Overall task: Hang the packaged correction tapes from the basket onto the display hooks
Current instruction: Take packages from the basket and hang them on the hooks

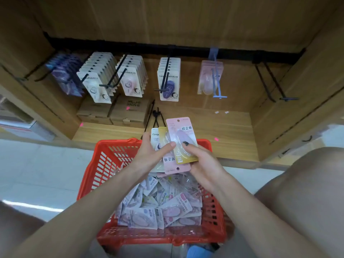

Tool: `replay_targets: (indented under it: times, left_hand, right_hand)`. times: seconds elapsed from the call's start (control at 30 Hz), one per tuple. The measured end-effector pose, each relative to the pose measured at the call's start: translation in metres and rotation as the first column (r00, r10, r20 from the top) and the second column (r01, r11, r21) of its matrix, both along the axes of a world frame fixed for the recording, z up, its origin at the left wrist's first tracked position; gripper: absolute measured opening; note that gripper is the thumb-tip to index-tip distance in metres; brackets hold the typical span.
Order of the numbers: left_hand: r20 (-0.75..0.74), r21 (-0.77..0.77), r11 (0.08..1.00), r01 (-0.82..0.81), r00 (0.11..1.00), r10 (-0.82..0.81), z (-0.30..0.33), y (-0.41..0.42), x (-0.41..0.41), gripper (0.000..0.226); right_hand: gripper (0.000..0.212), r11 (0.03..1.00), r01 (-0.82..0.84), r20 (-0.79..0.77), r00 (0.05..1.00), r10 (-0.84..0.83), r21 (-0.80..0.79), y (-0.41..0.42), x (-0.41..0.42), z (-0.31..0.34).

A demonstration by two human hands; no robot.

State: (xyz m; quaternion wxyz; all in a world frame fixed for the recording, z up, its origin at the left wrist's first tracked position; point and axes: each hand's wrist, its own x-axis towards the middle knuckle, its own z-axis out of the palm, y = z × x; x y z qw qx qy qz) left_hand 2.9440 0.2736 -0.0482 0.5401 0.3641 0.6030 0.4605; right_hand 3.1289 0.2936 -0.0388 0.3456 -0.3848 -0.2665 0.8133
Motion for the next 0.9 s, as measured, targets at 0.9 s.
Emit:
replay_targets:
  times: [0.9]
  left_hand:
    - [-0.261, 0.107, 0.989, 0.101, 0.963, -0.070, 0.019, 0.039, 0.002, 0.048]
  right_hand:
    - [0.032, 0.920, 0.378, 0.093, 0.917, -0.387, 0.100, 0.019, 0.048, 0.011]
